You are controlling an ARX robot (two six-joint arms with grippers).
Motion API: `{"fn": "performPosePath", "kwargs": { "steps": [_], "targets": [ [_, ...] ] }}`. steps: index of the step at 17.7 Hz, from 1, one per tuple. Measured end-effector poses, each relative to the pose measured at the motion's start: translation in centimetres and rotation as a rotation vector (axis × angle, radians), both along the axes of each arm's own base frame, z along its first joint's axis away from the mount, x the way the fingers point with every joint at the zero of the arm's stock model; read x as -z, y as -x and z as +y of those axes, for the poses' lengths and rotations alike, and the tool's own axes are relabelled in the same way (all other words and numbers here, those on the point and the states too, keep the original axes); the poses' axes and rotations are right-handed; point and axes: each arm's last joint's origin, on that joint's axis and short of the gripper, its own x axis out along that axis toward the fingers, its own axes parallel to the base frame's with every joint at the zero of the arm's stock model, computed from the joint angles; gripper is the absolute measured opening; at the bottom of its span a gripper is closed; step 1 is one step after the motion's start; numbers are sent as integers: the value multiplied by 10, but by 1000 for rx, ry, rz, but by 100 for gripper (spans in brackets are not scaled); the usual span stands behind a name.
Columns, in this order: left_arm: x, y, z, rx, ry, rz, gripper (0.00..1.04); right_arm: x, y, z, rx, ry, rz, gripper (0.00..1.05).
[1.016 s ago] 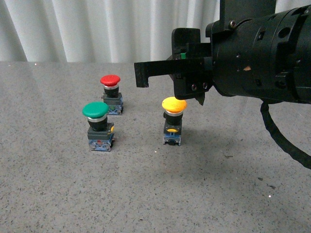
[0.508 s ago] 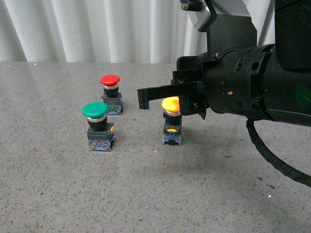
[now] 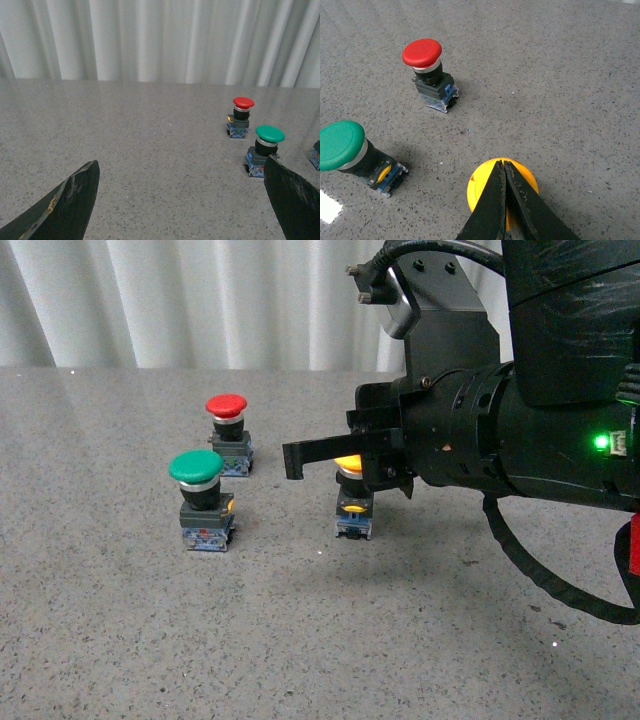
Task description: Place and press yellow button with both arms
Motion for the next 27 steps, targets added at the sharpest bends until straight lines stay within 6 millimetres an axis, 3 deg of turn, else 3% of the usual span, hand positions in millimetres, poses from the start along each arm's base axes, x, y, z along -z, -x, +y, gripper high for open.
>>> {"fn": "performPosePath", "kwargs": {
  "steps": [18, 21, 23, 27],
  "targets": [
    [0, 0, 0, 0, 0, 0, 98, 8, -4, 1, 1, 104, 64, 2],
    [0, 0, 0, 0, 0, 0, 98, 5, 1, 0, -37, 29, 2, 2],
    [0, 0, 0, 0, 0, 0, 98, -9, 6, 2, -52, -96, -89, 2],
    [0, 0, 0, 0, 0, 0, 98, -64, 16, -4, -36, -325, -258, 2]
  ]
}}
